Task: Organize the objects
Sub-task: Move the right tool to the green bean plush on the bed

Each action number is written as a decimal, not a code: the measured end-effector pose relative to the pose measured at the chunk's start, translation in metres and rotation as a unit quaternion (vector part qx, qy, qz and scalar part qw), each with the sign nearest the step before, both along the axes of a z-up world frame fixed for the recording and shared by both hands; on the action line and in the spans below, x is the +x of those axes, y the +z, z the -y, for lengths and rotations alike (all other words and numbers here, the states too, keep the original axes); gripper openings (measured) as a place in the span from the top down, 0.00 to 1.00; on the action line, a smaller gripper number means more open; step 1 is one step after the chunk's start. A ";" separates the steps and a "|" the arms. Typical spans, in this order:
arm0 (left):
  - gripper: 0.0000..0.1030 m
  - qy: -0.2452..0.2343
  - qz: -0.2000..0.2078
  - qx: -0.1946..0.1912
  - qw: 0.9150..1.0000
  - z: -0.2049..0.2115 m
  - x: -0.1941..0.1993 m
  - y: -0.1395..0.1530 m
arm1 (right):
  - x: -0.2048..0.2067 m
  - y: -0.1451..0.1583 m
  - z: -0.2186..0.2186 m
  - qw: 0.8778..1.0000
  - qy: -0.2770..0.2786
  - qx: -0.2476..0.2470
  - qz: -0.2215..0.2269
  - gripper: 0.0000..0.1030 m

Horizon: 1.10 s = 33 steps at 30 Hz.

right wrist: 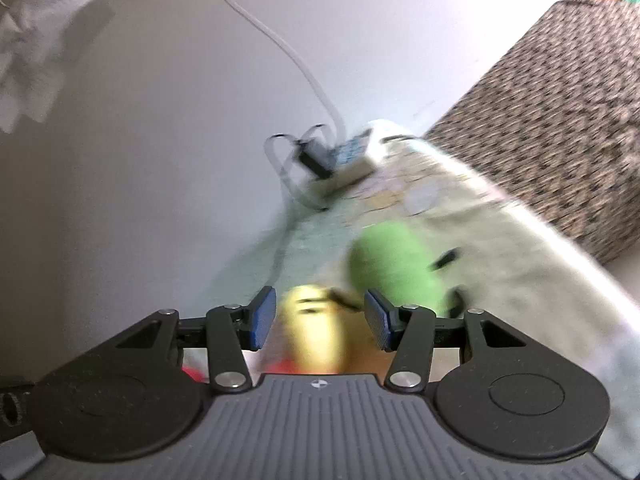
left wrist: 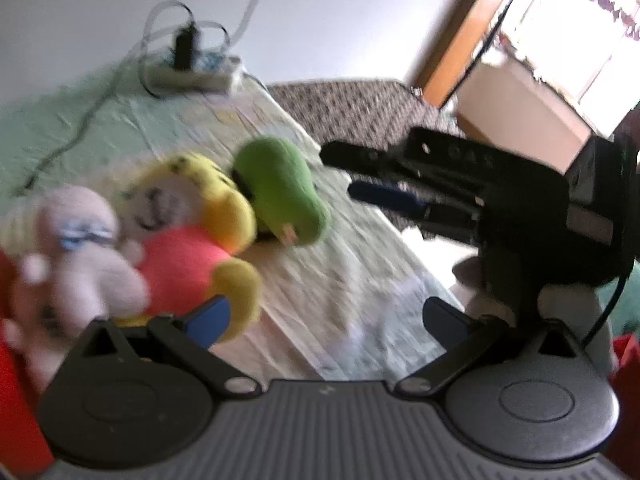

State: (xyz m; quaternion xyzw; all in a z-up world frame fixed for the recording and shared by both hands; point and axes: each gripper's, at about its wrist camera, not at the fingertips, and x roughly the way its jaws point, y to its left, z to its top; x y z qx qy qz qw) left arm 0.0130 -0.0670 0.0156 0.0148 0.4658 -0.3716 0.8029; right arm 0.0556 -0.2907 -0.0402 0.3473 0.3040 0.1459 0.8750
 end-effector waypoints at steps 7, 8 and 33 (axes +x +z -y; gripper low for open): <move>0.02 -0.029 -0.042 0.027 0.998 0.032 0.009 -0.034 | 0.034 -0.022 0.010 0.999 0.016 -0.022 -0.032 0.46; 0.02 -0.030 -0.042 0.030 0.998 0.034 0.010 -0.038 | 0.041 -0.025 0.008 0.999 0.023 -0.023 -0.036 0.46; 0.06 -0.057 -0.036 0.047 0.997 0.048 0.019 -0.052 | 0.058 -0.057 0.036 0.989 0.085 0.034 -0.115 0.43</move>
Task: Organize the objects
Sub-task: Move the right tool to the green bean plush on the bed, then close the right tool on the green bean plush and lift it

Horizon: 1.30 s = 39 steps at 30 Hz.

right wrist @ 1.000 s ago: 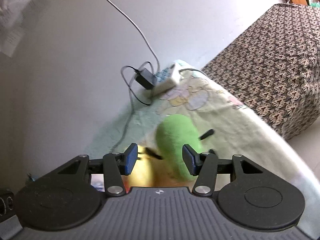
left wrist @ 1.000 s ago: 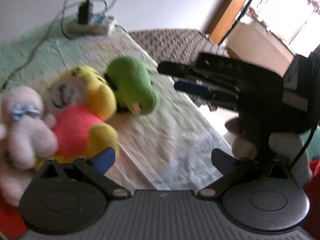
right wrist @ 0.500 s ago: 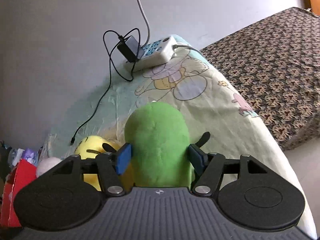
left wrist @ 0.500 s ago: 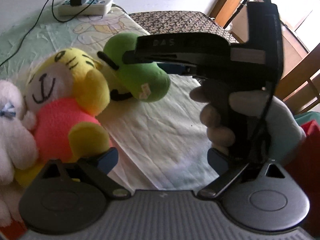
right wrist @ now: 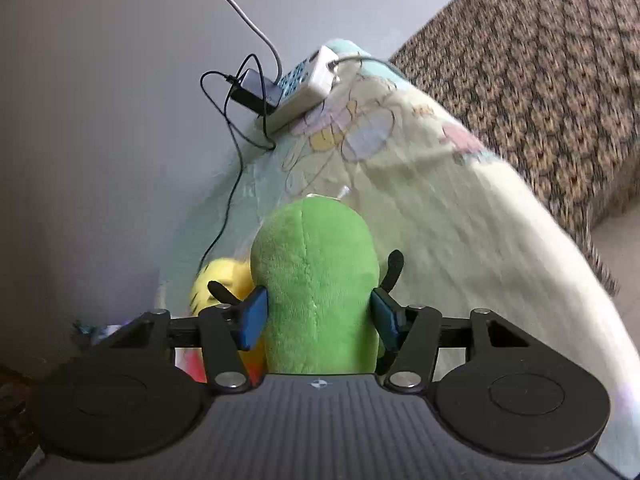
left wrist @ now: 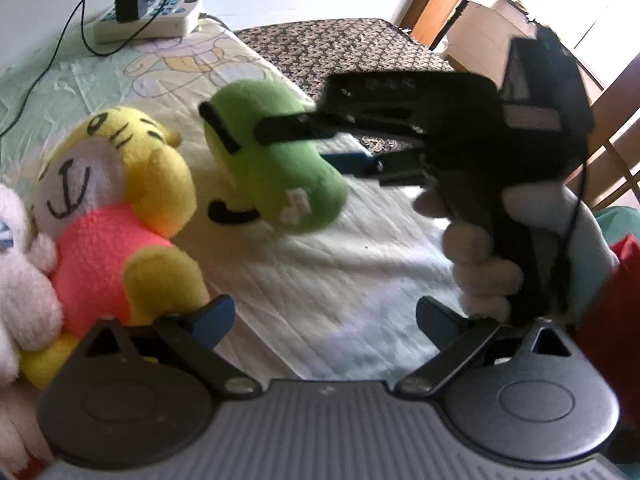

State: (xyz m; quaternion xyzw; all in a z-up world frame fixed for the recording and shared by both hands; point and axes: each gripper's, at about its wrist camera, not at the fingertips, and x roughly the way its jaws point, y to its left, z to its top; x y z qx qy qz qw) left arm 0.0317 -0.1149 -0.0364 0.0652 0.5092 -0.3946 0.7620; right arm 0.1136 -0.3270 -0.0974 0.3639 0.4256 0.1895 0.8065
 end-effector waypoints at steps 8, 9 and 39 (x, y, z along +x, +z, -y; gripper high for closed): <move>0.06 -0.018 -0.019 -0.006 1.000 0.004 -0.011 -0.007 | -0.053 -0.001 0.006 0.998 0.033 0.028 -0.034 0.43; 0.06 -0.022 -0.025 -0.004 0.999 0.005 -0.013 -0.010 | -0.060 -0.001 0.005 0.998 0.036 0.027 -0.036 0.43; 0.19 0.061 0.132 -0.071 0.987 -0.085 -0.063 0.082 | -0.107 0.081 -0.064 0.981 0.156 0.077 0.090 0.43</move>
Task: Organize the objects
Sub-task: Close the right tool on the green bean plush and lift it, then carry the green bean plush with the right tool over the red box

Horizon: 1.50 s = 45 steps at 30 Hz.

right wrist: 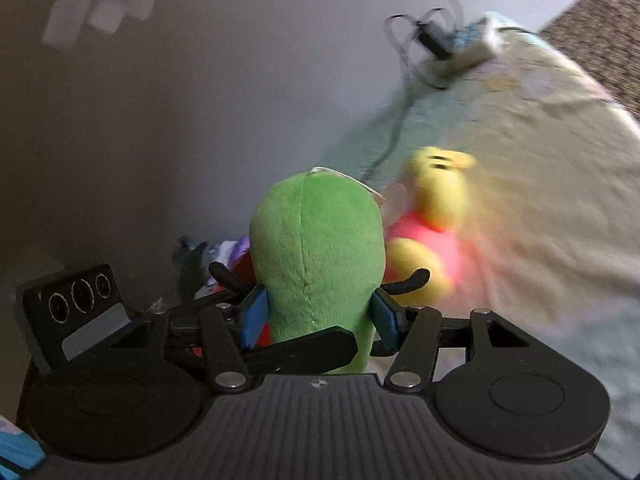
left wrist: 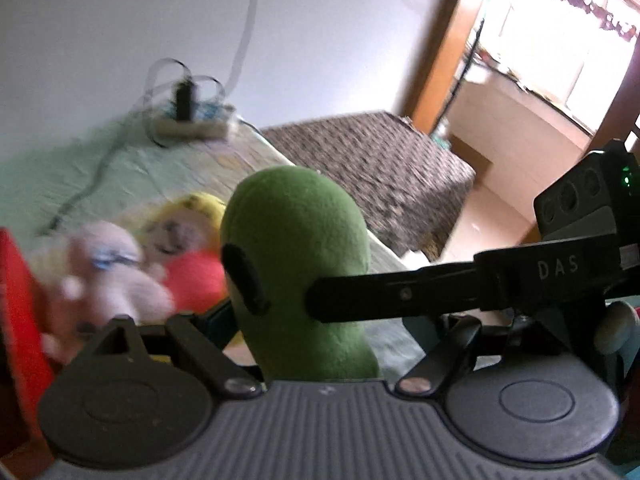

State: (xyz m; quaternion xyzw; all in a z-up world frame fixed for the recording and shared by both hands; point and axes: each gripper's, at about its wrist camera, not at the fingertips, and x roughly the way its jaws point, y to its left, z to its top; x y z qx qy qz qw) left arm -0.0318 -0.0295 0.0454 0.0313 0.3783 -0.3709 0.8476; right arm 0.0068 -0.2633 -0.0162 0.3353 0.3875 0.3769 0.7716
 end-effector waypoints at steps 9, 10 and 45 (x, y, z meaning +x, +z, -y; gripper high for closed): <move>0.18 0.080 0.056 -0.014 0.995 -0.086 0.008 0.033 | 0.019 0.034 -0.092 0.998 0.054 0.015 0.041 0.43; 0.17 0.088 0.057 -0.017 0.994 -0.097 0.009 0.035 | 0.021 0.037 -0.104 0.997 0.060 0.012 0.046 0.43; 0.14 0.240 -0.071 0.037 0.968 -0.293 0.082 -0.056 | 0.056 -0.017 -0.351 0.972 0.143 -0.184 -0.031 0.42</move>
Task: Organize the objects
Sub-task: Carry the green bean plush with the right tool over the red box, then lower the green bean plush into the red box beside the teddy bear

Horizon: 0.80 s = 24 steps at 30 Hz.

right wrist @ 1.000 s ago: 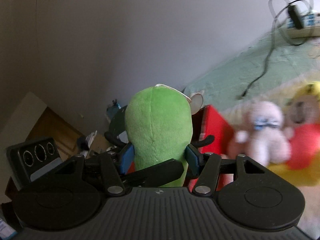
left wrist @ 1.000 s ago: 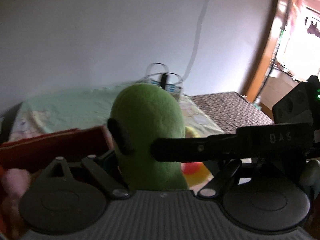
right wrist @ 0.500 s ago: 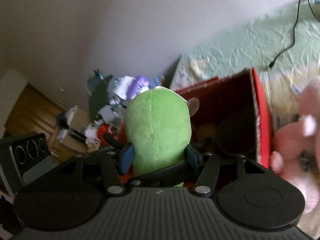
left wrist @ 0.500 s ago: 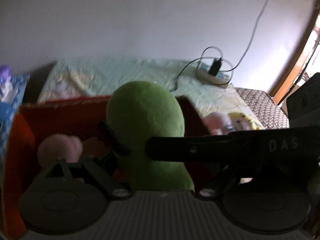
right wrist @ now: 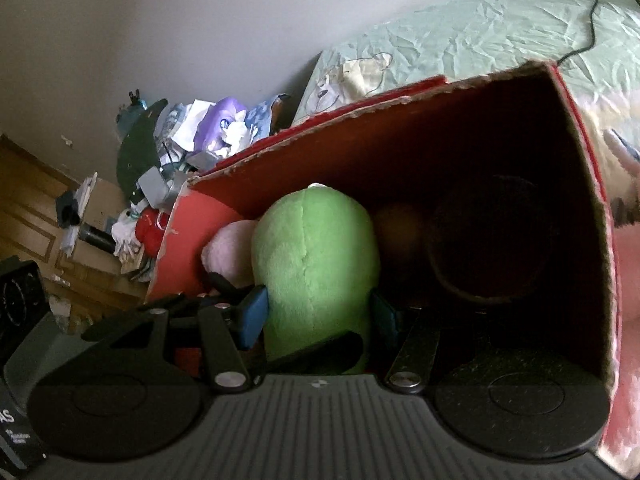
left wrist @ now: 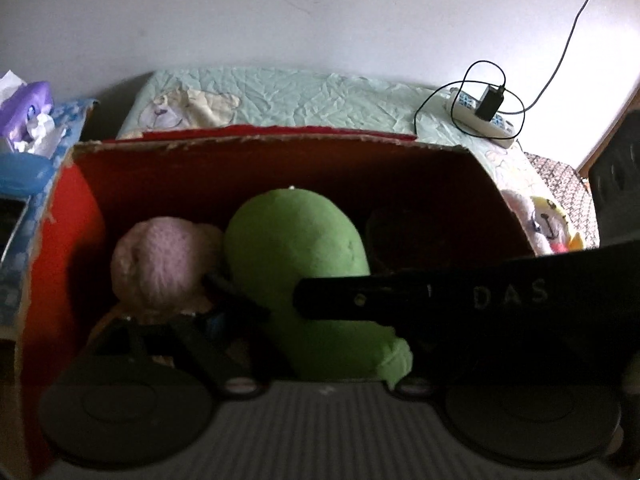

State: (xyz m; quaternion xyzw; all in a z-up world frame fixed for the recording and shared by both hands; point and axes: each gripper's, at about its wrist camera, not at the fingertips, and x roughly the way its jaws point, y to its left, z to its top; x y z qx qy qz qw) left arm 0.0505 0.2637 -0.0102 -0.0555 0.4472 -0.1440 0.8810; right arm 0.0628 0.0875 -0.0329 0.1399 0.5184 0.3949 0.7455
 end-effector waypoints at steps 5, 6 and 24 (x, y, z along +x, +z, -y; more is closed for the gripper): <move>0.14 0.013 0.006 0.016 1.000 -0.010 -0.004 0.003 | -0.001 -0.005 -0.008 0.999 0.021 0.018 -0.034 0.43; 0.14 0.013 0.009 0.022 1.000 -0.011 -0.006 0.004 | -0.002 -0.006 -0.010 0.999 0.024 0.019 -0.036 0.43; 0.11 0.014 -0.004 0.043 0.999 0.000 -0.001 -0.001 | 0.000 0.008 0.025 0.997 -0.020 0.064 -0.029 0.46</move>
